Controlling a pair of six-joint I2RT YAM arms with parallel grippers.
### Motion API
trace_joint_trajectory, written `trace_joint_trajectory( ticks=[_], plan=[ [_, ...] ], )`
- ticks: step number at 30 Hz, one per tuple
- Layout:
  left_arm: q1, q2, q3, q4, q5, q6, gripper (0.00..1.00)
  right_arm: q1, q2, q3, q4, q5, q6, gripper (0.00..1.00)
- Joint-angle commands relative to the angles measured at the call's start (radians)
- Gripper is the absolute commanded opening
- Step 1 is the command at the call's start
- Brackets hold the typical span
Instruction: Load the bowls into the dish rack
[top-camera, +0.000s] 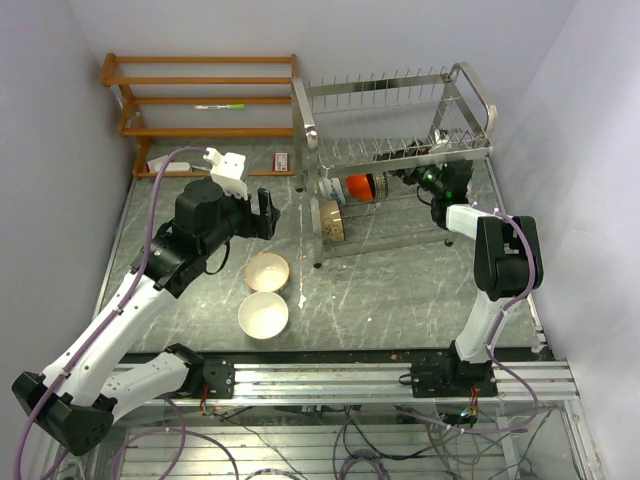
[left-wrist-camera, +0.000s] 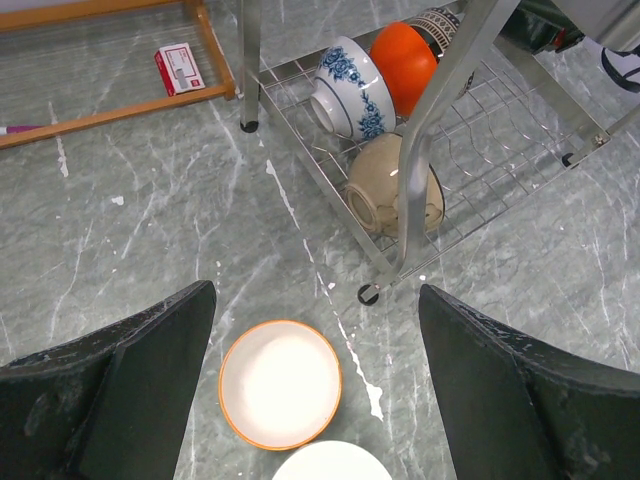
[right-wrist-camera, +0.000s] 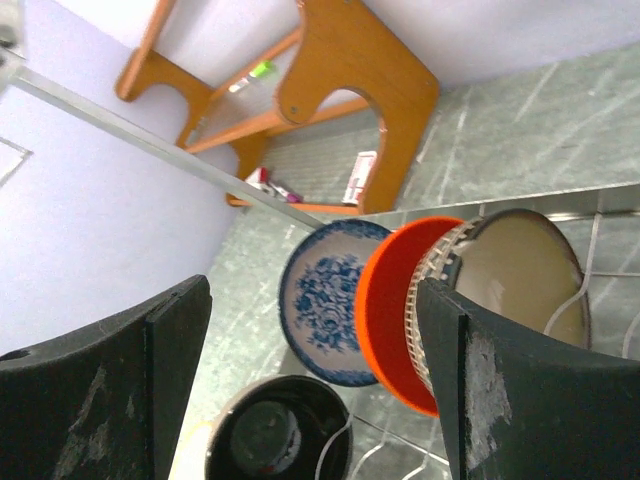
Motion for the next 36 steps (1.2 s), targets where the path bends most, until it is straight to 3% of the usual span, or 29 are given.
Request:
trace_joint_trajectory(
  ticks=[1,8,25,36],
  plan=[
    [-0.008,-0.020,0.005,-0.008,0.003,0.019,0.93,-0.020,0.034,0.009,0.199,-0.025,0.117,0.83],
    [-0.007,-0.029,-0.003,-0.010,-0.001,0.017,0.93,0.008,0.082,0.089,0.201,-0.140,0.157,0.83],
    [-0.007,-0.023,-0.011,0.011,0.002,-0.002,0.93,0.023,-0.014,-0.024,0.247,-0.292,0.275,0.82],
    [-0.008,-0.013,-0.005,0.017,-0.011,-0.011,0.93,0.044,-0.134,-0.134,0.108,-0.315,0.227,0.82]
  ],
)
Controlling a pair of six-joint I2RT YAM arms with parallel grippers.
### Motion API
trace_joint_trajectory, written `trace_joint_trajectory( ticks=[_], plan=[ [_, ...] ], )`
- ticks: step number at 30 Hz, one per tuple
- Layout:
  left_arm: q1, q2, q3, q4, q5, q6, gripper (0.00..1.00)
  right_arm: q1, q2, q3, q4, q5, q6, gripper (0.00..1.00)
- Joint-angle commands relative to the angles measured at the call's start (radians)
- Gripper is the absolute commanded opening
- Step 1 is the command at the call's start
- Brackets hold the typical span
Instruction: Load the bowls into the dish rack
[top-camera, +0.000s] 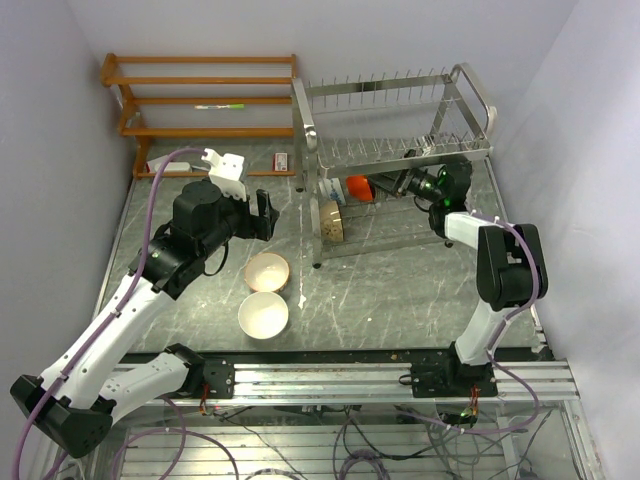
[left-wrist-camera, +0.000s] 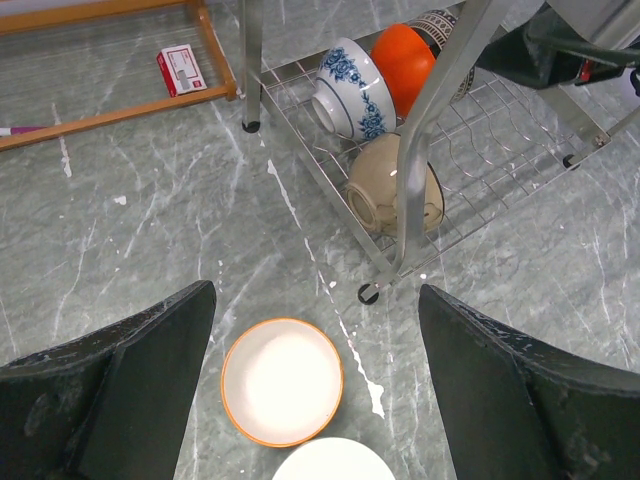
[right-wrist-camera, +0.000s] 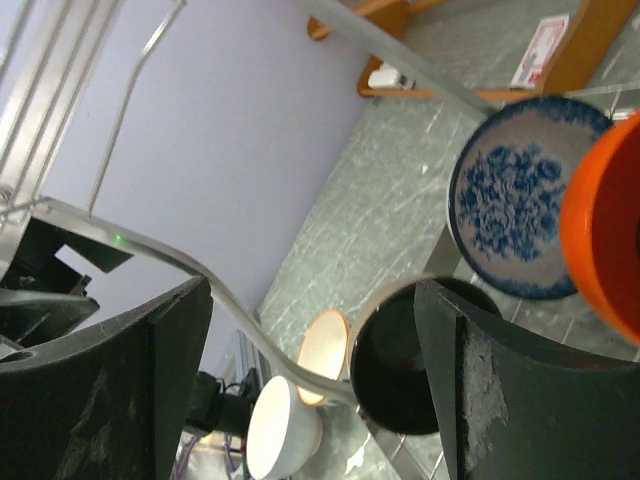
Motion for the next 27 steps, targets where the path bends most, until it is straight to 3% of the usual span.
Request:
trace_joint_trajectory(
  ticks=[1,7,18,27],
  plan=[
    [-0.008,0.001,-0.002,0.029,-0.010,-0.019,0.93,0.010,-0.079,-0.083,-0.030,-0.004,-0.018,0.82],
    [-0.008,0.006,-0.004,0.033,-0.008,-0.036,0.93,0.015,-0.115,-0.149,-0.079,0.002,-0.048,0.81],
    [-0.006,0.003,-0.002,0.025,-0.018,-0.043,0.93,0.033,-0.211,-0.160,-0.492,0.045,-0.306,0.79],
    [-0.006,-0.028,0.002,-0.020,-0.031,-0.033,0.93,0.082,-0.399,-0.265,-0.685,0.168,-0.374,0.79]
  ],
)
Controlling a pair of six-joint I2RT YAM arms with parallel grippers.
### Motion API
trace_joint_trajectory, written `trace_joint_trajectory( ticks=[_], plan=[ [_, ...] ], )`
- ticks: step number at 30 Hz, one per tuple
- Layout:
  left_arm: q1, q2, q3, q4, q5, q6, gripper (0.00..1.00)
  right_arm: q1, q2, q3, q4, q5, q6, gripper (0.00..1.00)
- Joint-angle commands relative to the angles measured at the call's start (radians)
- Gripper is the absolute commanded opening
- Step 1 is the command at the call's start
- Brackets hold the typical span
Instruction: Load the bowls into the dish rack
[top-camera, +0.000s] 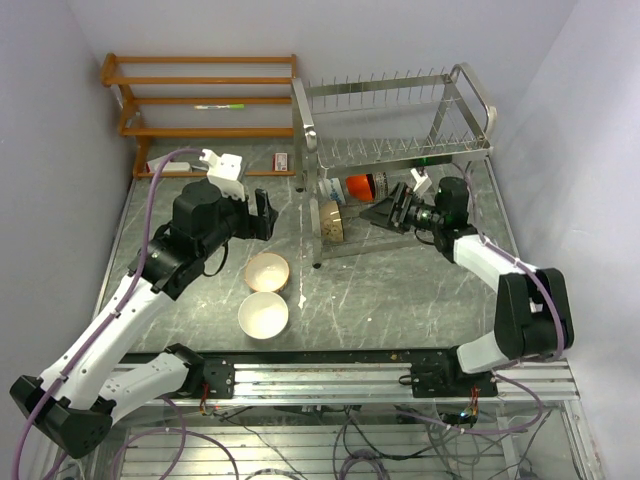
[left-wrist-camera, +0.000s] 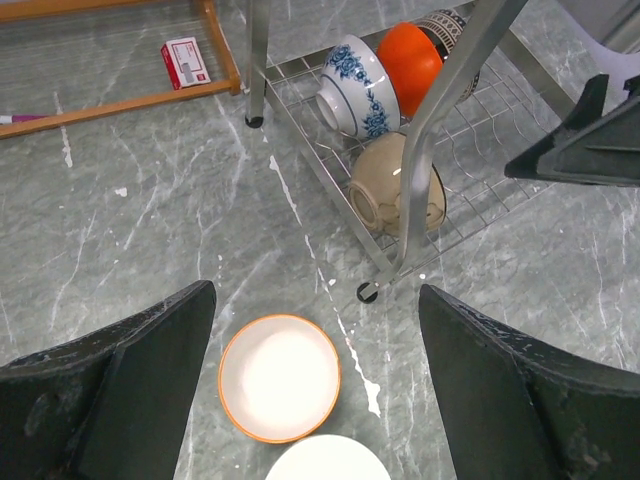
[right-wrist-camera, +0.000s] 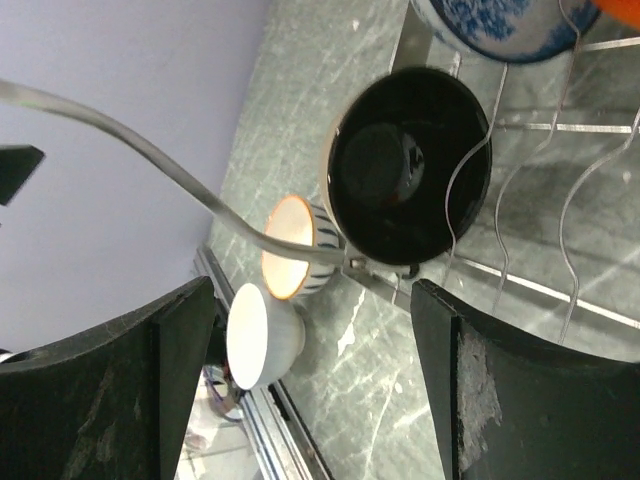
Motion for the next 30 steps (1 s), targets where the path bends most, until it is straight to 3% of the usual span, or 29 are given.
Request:
trace_joint_trajectory(
  ticks=[1,7,12,16,23,30],
  plan=[
    [-0.007,-0.036,0.004,-0.022,-0.020,0.001,0.93,0.031,-0.089,-0.057,-0.150,0.086,-0.069,0.78],
    [-0.008,-0.087,0.005,-0.080,-0.059,-0.021,0.93,0.215,-0.221,-0.045,-0.401,0.278,-0.175,0.78],
    [-0.008,-0.120,0.064,-0.188,-0.138,-0.059,0.93,0.375,-0.365,-0.053,-0.529,0.427,-0.143,0.78],
    [-0.006,-0.161,0.129,-0.295,-0.240,-0.100,0.93,0.503,-0.384,-0.010,-0.628,0.537,-0.150,0.78],
    [-0.008,-0.172,0.351,-0.575,-0.488,-0.180,0.93,0.735,-0.183,0.213,-0.674,0.678,-0.187,0.77],
    [-0.007,-0.198,0.491,-0.686,-0.565,-0.195,0.93,0.905,0.142,0.576,-0.771,0.779,-0.283,0.75]
  ],
)
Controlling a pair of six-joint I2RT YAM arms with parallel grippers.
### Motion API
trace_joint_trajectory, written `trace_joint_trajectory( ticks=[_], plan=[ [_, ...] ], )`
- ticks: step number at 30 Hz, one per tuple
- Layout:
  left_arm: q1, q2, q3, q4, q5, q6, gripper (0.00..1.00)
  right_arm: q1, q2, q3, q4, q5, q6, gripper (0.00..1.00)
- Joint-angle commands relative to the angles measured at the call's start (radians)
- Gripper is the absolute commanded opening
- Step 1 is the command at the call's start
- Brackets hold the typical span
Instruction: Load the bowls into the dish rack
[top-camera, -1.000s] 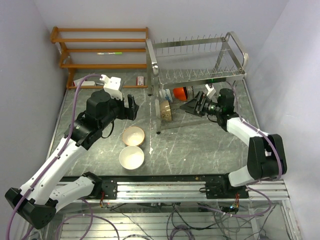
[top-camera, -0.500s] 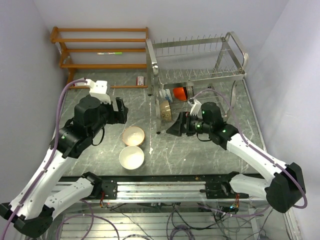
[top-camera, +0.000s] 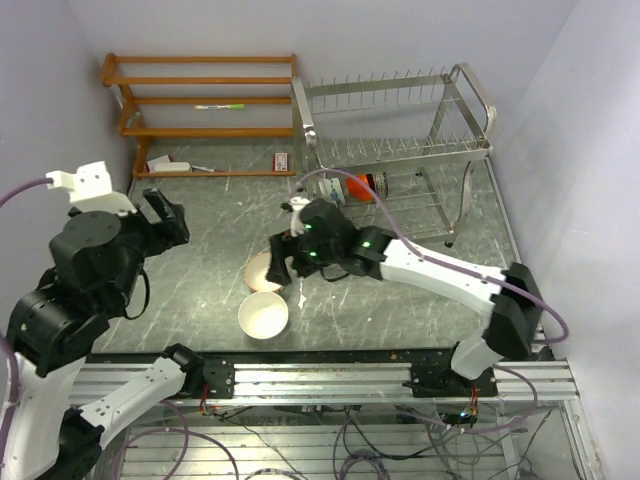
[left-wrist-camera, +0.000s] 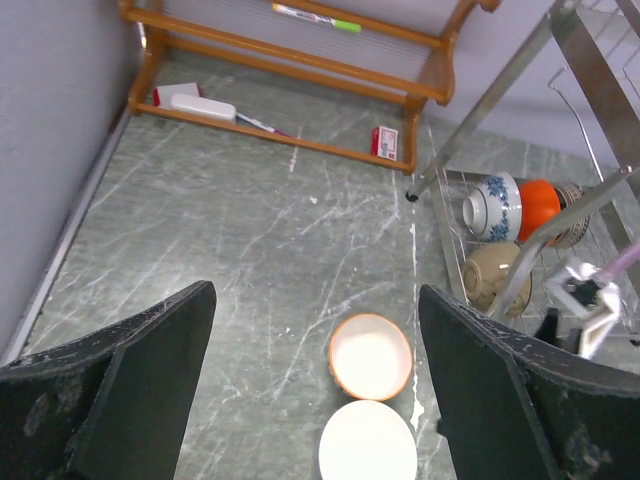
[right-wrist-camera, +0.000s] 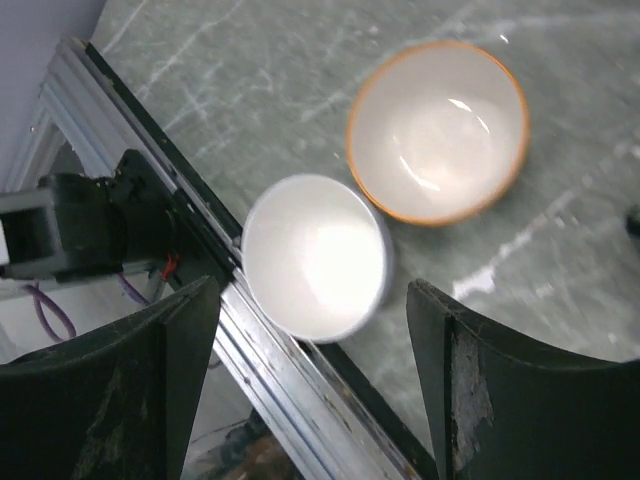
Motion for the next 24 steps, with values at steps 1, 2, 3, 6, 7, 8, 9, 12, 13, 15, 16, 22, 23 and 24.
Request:
trace_joint_trajectory(
  ticks=[1,2,3,6,7,8,9,12,13,15,16,22,23,24],
  plan=[
    [-0.006,-0.020,0.059,-0.103,-0.089,-0.024,0.93,0.070,0.169,0.197,-0.081,0.093,-0.077,0.73],
    [-0.005,-0.029,0.063,-0.102,-0.091,-0.023,0.93,0.073,0.217,0.232,-0.088,0.088,-0.083,0.72],
    [-0.005,-0.036,0.068,-0.098,-0.091,-0.021,0.93,0.076,0.252,0.266,-0.101,0.087,-0.087,0.71],
    [-0.006,-0.051,0.071,-0.091,-0.097,-0.013,0.93,0.089,0.350,0.359,-0.135,0.104,-0.112,0.70],
    [-0.005,-0.053,0.073,-0.092,-0.103,-0.014,0.93,0.090,0.381,0.385,-0.148,0.113,-0.117,0.69],
    [-0.006,-0.054,0.074,-0.091,-0.104,-0.011,0.93,0.092,0.410,0.407,-0.158,0.120,-0.122,0.68],
    [-0.006,-0.053,0.076,-0.092,-0.106,-0.007,0.93,0.095,0.440,0.428,-0.166,0.127,-0.124,0.68],
    [-0.005,-0.046,0.078,-0.086,-0.103,0.005,0.93,0.099,0.508,0.469,-0.168,0.145,-0.130,0.68],
    [-0.006,-0.045,0.077,-0.084,-0.100,0.008,0.93,0.100,0.538,0.483,-0.169,0.152,-0.132,0.67],
    [-0.006,-0.044,0.072,-0.073,-0.097,0.015,0.93,0.103,0.580,0.518,-0.177,0.162,-0.141,0.67],
    [-0.006,-0.045,0.069,-0.069,-0.097,0.016,0.93,0.107,0.597,0.532,-0.180,0.168,-0.143,0.67],
    [-0.006,-0.049,0.044,-0.057,-0.093,0.032,0.93,0.116,0.666,0.562,-0.175,0.172,-0.139,0.63],
    [-0.006,-0.050,0.042,-0.058,-0.093,0.037,0.93,0.118,0.678,0.565,-0.179,0.173,-0.139,0.62],
    [-0.005,-0.051,0.041,-0.059,-0.095,0.039,0.93,0.122,0.690,0.568,-0.182,0.174,-0.138,0.60]
  ],
)
